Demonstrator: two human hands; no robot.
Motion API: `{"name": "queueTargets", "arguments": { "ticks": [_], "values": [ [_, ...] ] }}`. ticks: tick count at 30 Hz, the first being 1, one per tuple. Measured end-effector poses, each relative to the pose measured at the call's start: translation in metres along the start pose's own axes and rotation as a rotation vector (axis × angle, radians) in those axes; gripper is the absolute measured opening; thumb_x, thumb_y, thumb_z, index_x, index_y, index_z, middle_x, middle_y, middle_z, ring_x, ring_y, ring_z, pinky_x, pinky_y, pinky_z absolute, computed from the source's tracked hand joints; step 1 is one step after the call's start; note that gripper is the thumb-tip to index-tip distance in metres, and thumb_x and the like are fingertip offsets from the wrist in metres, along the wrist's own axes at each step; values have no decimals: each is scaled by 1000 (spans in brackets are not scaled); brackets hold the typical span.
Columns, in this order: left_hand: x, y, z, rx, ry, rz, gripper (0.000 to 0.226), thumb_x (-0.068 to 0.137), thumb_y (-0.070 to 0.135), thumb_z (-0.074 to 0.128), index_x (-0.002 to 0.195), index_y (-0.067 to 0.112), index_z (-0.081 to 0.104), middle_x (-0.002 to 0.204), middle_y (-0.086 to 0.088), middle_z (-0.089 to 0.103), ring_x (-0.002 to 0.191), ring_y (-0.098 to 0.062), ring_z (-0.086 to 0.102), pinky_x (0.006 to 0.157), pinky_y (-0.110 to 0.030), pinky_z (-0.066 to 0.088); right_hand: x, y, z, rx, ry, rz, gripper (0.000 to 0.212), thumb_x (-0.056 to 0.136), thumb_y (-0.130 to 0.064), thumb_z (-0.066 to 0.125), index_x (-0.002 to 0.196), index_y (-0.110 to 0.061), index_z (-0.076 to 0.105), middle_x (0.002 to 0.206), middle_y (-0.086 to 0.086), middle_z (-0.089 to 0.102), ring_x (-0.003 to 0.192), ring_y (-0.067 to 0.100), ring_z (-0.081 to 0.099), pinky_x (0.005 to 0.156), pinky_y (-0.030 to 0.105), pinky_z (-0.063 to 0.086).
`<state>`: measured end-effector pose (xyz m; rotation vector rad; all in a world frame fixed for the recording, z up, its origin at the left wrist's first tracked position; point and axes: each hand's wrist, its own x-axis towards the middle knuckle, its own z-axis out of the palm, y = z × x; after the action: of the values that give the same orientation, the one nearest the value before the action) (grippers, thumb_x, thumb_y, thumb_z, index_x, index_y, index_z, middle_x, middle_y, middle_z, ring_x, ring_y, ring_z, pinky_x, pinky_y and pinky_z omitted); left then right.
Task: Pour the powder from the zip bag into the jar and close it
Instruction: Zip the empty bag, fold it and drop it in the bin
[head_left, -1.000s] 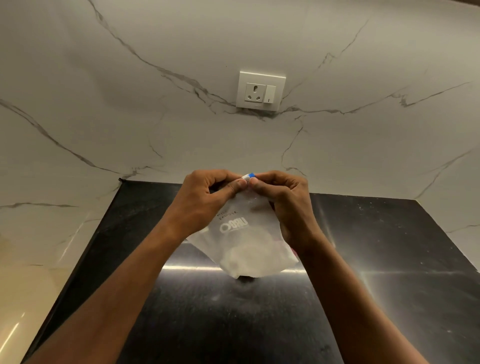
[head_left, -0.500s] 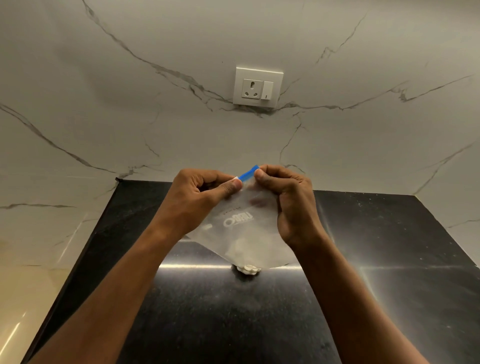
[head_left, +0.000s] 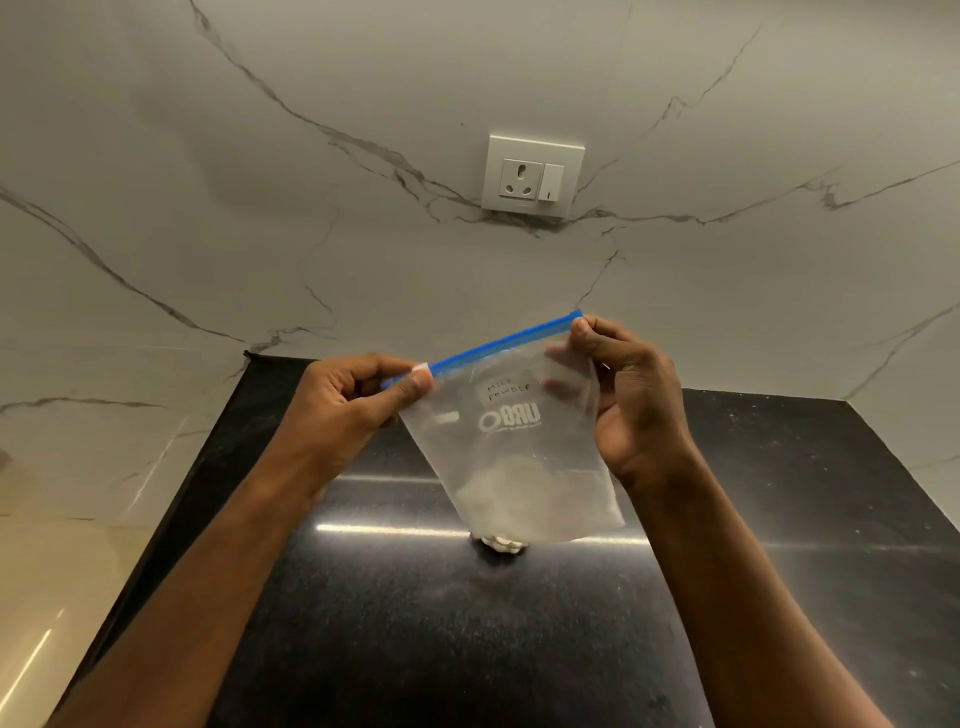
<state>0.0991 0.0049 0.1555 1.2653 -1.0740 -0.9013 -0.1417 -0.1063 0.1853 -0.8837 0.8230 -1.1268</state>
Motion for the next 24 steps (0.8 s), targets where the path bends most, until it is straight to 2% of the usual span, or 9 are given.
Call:
{"name": "queueTargets", "arguments": {
  "ticks": [3,6,8,10,14,17,20,22,24],
  "values": [
    [-10,-8,15,-208,-96,-167,50,82,40,87,126,22,72,118,-7,80,106,-25,79,84,-37,66,2,2,0,100,5,97,17,95,-16,71,108,-6,76,94,14,77,85,29,76,70,43,66],
    [-22,-19,37,-202,-117,-272,32,82,41,80,111,26,80,113,-6,81,107,-30,78,86,-48,66,3,9,-1,154,-35,156,37,100,-24,66,131,-3,64,114,20,74,99,38,76,78,53,65],
    [-23,-22,44,-291,-36,-295,25,82,37,76,104,26,82,110,-8,82,105,-31,78,78,-44,67,2,16,-8,25,-117,120,52,98,-30,70,139,-2,57,127,21,72,114,40,73,88,55,62],
    [-21,-22,44,-357,-5,-287,22,86,32,73,106,26,82,111,-9,82,103,-29,79,72,-41,67,-5,26,-19,-199,-269,124,61,89,-28,80,142,-14,56,131,14,73,120,35,71,94,52,61],
    [-20,-27,33,-343,-80,-296,30,94,32,68,124,32,70,119,-4,80,106,-26,79,74,-39,67,-20,47,-37,-418,-379,167,46,94,-11,75,136,-19,61,124,8,76,110,30,75,82,39,65],
    [-23,-32,21,-433,-122,-372,29,90,28,69,116,36,77,119,-7,80,95,-26,81,65,-36,67,-25,49,-44,-282,-311,149,36,90,-6,73,125,-16,73,122,14,77,107,31,76,83,39,65],
    [-23,-42,17,-538,-160,-440,28,85,15,67,107,18,83,105,-18,81,67,-16,76,50,-22,62,-28,47,-48,-130,-273,200,28,94,-2,63,111,-15,80,114,15,79,83,23,79,61,27,63],
    [-23,-45,17,-794,-165,-511,38,86,6,59,120,7,75,102,-23,81,59,-12,74,49,-19,61,-28,54,-48,39,-142,320,31,103,0,51,112,-10,79,102,16,81,63,17,76,48,22,60],
    [-27,-50,13,-916,-236,-495,50,84,6,61,133,11,71,119,-23,77,70,-14,77,56,-24,63,-31,65,-46,206,10,431,26,108,-5,45,116,-5,70,95,19,81,60,16,78,47,24,61]
  ]
}}
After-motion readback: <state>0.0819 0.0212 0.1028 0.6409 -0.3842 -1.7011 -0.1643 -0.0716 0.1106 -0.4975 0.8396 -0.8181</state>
